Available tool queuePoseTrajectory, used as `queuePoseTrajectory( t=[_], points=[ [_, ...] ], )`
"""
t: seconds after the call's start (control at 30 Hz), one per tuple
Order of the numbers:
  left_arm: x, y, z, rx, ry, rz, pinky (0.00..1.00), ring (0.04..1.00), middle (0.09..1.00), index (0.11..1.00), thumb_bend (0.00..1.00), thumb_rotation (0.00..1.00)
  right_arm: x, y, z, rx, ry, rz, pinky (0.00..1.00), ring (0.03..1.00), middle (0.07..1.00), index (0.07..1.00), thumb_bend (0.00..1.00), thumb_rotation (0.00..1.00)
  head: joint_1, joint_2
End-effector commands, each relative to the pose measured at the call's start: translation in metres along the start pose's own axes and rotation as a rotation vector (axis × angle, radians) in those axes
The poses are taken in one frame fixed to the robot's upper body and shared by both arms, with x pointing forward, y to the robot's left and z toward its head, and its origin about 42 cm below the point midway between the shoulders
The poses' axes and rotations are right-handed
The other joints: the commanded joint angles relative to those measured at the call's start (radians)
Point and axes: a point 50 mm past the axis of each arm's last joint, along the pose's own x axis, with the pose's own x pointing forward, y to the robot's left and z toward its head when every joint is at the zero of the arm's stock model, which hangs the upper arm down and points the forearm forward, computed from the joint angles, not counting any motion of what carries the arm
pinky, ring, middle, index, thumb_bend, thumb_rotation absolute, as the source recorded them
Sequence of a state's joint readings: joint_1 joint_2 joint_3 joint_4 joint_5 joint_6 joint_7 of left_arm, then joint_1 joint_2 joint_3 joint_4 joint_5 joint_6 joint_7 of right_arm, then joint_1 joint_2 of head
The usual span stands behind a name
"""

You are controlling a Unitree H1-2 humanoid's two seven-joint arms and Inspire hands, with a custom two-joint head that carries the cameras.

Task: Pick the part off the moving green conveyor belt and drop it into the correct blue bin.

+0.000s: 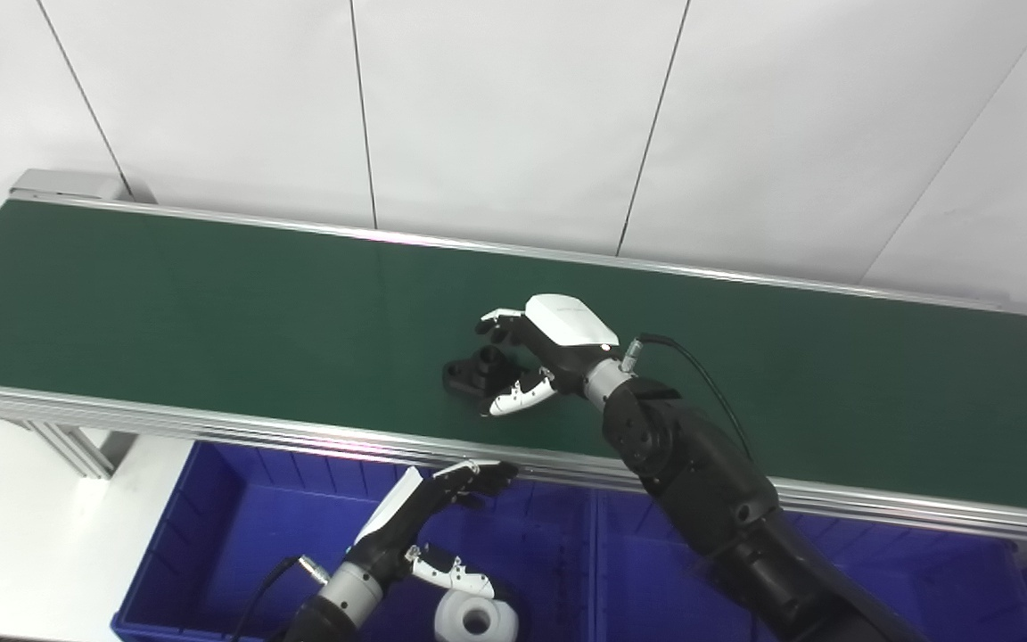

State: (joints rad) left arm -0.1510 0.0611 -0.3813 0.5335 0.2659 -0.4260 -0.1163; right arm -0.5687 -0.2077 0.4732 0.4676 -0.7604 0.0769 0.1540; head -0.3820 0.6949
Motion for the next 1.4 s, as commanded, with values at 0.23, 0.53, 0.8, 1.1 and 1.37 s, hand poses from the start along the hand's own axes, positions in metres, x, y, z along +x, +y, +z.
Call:
queuePoseTrajectory(
  t=[0.23, 0.53, 0.8, 1.1, 1.37],
  points=[
    [0.011, 0.007, 0.015, 0.015, -0.088, 0.023, 0.73, 0.782, 0.785, 0.784, 0.72, 0.04, -0.003, -0.018, -0.018, -0.126, -0.001, -0.053, 0.62, 0.707, 0.723, 0.760, 0.65, 0.10, -0.007, 0.007],
    [0.012, 0.008, 0.016, 0.032, -0.088, 0.029, 0.72, 0.768, 0.787, 0.784, 0.72, 0.08, -0.011, -0.023, -0.031, -0.172, 0.004, -0.062, 0.43, 0.503, 0.485, 0.583, 0.53, 0.00, -0.006, 0.012],
    [0.011, 0.010, 0.015, 0.033, -0.080, 0.027, 0.73, 0.779, 0.792, 0.789, 0.73, 0.11, -0.019, -0.027, -0.027, -0.213, -0.015, -0.091, 0.41, 0.472, 0.469, 0.506, 0.52, 0.00, -0.011, 0.011],
    [0.013, 0.010, 0.016, 0.044, -0.078, 0.023, 0.73, 0.780, 0.795, 0.788, 0.73, 0.12, -0.024, -0.028, -0.023, -0.219, -0.035, -0.120, 0.43, 0.502, 0.484, 0.495, 0.52, 0.00, -0.011, 0.011],
    [0.015, 0.006, 0.018, 0.041, -0.080, 0.023, 0.73, 0.774, 0.793, 0.792, 0.74, 0.13, -0.051, -0.035, -0.021, -0.116, -0.042, -0.250, 0.36, 0.438, 0.468, 0.499, 0.52, 0.00, -0.008, 0.021]
  ],
)
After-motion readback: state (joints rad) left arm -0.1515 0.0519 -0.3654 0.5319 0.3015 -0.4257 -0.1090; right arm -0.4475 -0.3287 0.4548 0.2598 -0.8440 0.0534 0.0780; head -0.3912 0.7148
